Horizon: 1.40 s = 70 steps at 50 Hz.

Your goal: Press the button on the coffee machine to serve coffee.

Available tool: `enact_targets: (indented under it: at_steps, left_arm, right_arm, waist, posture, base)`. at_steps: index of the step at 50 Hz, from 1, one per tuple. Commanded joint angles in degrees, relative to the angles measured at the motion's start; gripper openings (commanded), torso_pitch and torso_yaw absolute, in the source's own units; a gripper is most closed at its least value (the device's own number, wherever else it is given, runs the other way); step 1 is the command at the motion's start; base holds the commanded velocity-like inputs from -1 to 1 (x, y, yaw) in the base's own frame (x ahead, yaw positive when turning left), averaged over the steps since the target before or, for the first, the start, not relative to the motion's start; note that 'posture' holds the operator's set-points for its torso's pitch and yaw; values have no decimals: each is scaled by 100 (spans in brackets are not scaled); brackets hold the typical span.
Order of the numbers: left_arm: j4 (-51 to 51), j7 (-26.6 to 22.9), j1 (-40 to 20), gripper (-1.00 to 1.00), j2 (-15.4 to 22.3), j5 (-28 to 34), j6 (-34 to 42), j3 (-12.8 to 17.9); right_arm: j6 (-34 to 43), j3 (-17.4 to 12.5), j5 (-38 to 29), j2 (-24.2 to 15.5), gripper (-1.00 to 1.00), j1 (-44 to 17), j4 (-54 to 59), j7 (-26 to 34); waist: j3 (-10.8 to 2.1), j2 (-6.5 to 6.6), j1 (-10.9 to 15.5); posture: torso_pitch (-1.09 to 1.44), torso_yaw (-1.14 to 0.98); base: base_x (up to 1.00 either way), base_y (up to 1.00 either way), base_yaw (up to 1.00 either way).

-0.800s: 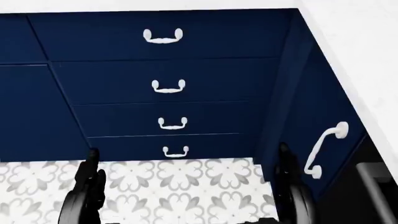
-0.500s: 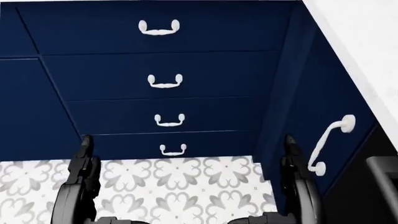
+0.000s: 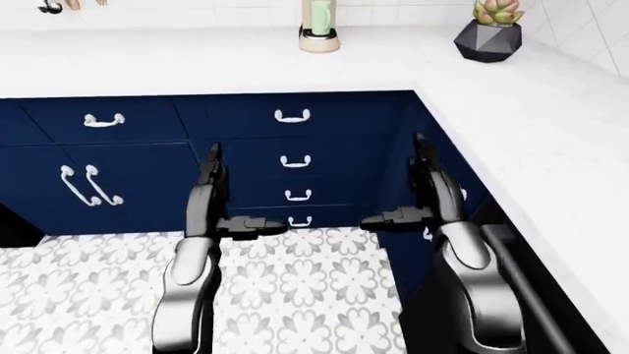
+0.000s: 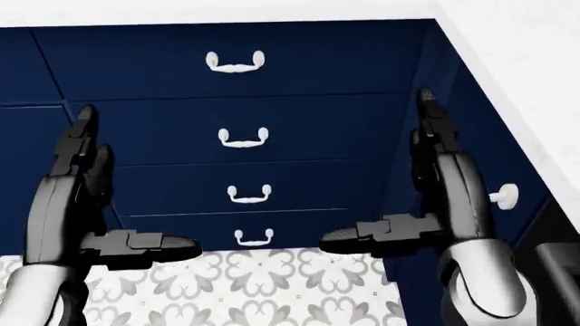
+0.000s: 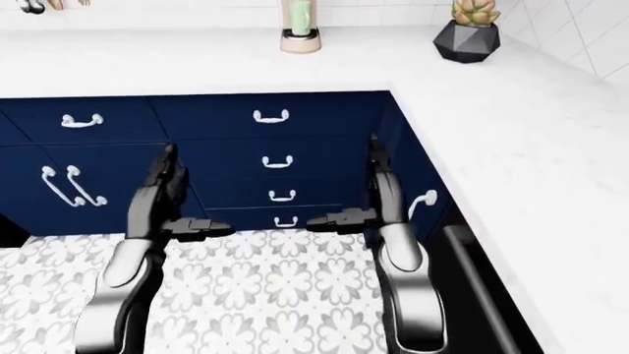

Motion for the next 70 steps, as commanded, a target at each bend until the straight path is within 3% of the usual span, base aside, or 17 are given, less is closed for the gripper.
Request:
enact_targets:
  at_steps: [1,6,16,19,28,34,35,38,47,48,58,61,65,70]
  left_arm:
    - [-351,31,-337,100,96,-59,324,75]
    - [-345,142,-1153,100,371,-341,1001,327]
    - [-9,379,-2244,100,885,-683,1620,493]
    - [45,465,-2603,100,1030,-803,1886,531]
    - [663,571,-3524,100,1435,-1025,2087,567]
    - [1184,468,-4233,100,1743,-1109,2216,565]
    - [1400,453,-4402,100,1815,-1090,2167,571]
    - [1812,450,-4807,100,1957,-1102,2116,592]
    - [2461,379,-5508,100,2241,-1139,2032,550]
    - [2541,347,-5555,100,2271,-1119,1987,530]
    - [2859,324,-5926,100,2348,-1046,1920,533]
    - [2778,334,-5749,100,2329,-1050,1878,546]
    - [2754,344,-5763,100,2350,-1058,1925,548]
    - [2798,349,-5805,100,2375,-1055,1911,551]
  right_arm:
    - [407,-26,51,-77,100,-328,-280,-7]
    - [1408,-123,139,-218,100,-1030,-563,-7]
    - [2381,-246,268,-557,100,-2137,-542,-39]
    - [2668,-407,359,-685,100,-2657,-432,-40]
    - [3028,-709,686,-1082,100,-3731,139,-263]
    - [3033,-751,838,-1545,100,-4391,729,-221]
    - [2965,-634,778,-1720,100,-4461,825,-163]
    - [2989,-742,815,-1850,100,-4744,1027,-70]
    - [2907,-833,957,-2119,100,-5492,1742,-77]
    - [2841,-851,977,-2172,100,-5625,1889,-74]
    - [2819,-792,994,-2470,100,-5932,2147,-16]
    - [2795,-806,989,-2473,100,-5938,2176,-10]
    - [2788,-784,995,-2460,100,-5954,2209,-2]
    - [2780,-798,1002,-2481,100,-5990,2243,37]
  waist:
    - [-108,8,-3]
    - [-92,13,2]
    - [-39,39,4]
    - [-22,45,3]
    - [23,50,6]
    - [47,44,9]
    - [48,45,10]
    - [60,36,14]
    - [78,36,-2]
    - [-80,58,-12]
    - [23,22,-28]
    - [51,73,-37]
    - [96,239,-56]
    - [44,236,-40]
  posture:
    - [0,0]
    - [0,0]
    - [0,0]
    - [0,0]
    - [0,0]
    - [0,0]
    - [0,0]
    - [0,0]
    - [0,0]
    - [0,0]
    - [0,0]
    - [0,0]
    - [0,0]
    - [0,0]
  base:
    - [0,0,0]
    - [0,0,0]
    - [0,0,0]
    - [0,0,0]
    - [0,0,0]
    - [0,0,0]
    - [0,0,0]
    - [0,0,0]
    - [0,0,0]
    - [8,0,0]
    - [9,0,0]
    - [9,0,0]
    - [9,0,0]
    - [9,0,0]
